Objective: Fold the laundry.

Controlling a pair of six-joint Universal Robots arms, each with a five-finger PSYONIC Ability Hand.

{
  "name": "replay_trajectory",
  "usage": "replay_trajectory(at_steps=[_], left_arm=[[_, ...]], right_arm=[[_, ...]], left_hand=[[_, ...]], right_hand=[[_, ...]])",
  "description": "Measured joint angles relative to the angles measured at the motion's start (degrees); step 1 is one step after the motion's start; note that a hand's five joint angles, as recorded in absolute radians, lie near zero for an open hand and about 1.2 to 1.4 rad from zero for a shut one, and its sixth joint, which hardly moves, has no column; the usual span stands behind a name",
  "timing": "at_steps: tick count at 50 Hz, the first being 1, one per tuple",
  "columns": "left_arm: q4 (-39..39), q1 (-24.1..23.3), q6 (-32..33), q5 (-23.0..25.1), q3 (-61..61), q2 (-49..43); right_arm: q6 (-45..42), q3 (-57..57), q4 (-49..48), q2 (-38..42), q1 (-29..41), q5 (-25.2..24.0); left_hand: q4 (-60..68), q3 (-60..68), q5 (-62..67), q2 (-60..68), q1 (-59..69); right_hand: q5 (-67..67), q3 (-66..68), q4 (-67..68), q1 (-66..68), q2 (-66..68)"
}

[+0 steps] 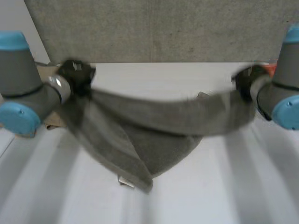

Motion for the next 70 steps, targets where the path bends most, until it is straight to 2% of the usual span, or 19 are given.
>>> replay_trajectory(at_steps=[1,2,4,11,16,19,25,33,40,46,52,54,60,70], left_arm=[[0.0,0.0,0.0,0.0,0.0,0.0],[4.4,0.0,-1.5,0.1,4.4,1.5],[8.6,0.1,-3.2,0.0,7.3,2.9],[26.8,1.1,-13.0,-2.7,14.2,8.3],[28.5,1.9,-16.0,-3.8,14.2,9.1],[26.6,2.4,-16.3,-3.9,12.7,9.0],[23.0,3.6,-16.2,-3.4,3.6,8.9],[24.7,4.8,-14.6,0.5,-13.1,9.0],[29.1,6.5,-8.2,7.1,-28.0,7.3],[29.2,8.3,-1.9,9.8,-32.6,4.7],[27.6,9.8,2.9,10.5,-32.3,1.4],[27.1,10.0,4.0,10.4,-31.5,0.3],[27.2,10.5,4.6,8.8,-29.8,-1.7],[26.5,11.4,4.7,6.6,-29.4,-2.2]], right_arm=[[0.0,0.0,0.0,0.0,0.0,0.0],[4.1,-2.5,-8.7,-1.9,0.7,-0.8],[7.5,-3.6,-16.4,-3.4,1.0,-1.2],[19.7,-1.1,-53.4,-10.1,0.0,-1.1],[21.4,1.9,-62.9,-12.1,-0.4,-0.7],[21.5,3.0,-62.6,-12.2,-0.4,-1.3],[22.4,6.9,-55.7,-10.7,-0.8,-4.1],[23.0,17.6,-47.3,-9.4,-2.0,-8.2],[19.9,29.7,-40.6,-10.6,-3.8,-13.9],[16.4,34.1,-36.5,-12.1,-4.9,-16.2],[14.4,34.3,-33.5,-12.5,-4.8,-16.3],[14.3,33.6,-32.6,-12.3,-4.5,-15.8],[14.3,31.6,-30.8,-11.8,-4.0,-13.3],[13.9,30.5,-29.6,-10.9,-3.9,-11.0]], left_hand=[[0.0,0.0,0.0,0.0,0.0],[0.0,0.0,0.0,0.0,0.0],[0.0,0.0,0.0,0.0,0.0],[0.0,0.0,0.0,0.0,0.0],[0.0,0.0,0.0,0.0,0.0],[0.0,0.0,0.0,0.0,0.0],[0.0,0.0,0.0,0.0,0.0],[0.0,0.0,0.0,0.0,0.0],[0.0,0.0,0.0,0.0,0.0],[0.0,0.0,0.0,0.0,0.0],[-1.8,-1.8,-0.6,-1.9,-0.5],[-11.3,-10.9,-9.2,-11.4,-9.8],[-21.7,-20.8,-19.7,-21.3,-19.3],[-22.5,-21.5,-20.6,-22.2,-19.5]], right_hand=[[0.0,0.0,0.0,0.0,0.0],[0.0,0.0,0.0,0.0,0.0],[0.0,0.0,0.0,0.0,0.0],[0.4,0.0,0.1,0.0,0.0],[0.5,0.0,0.1,0.0,0.0],[0.5,0.0,0.2,0.0,0.0],[0.5,0.0,0.2,0.0,0.0],[0.5,0.3,0.2,0.0,0.0],[0.5,0.3,0.2,0.0,0.0],[0.6,0.3,0.2,0.0,0.0],[0.6,0.3,0.2,0.0,0.0],[0.5,0.3,0.2,0.0,0.0],[0.5,0.3,0.2,0.0,0.0],[0.5,0.3,0.2,0.0,0.0]])
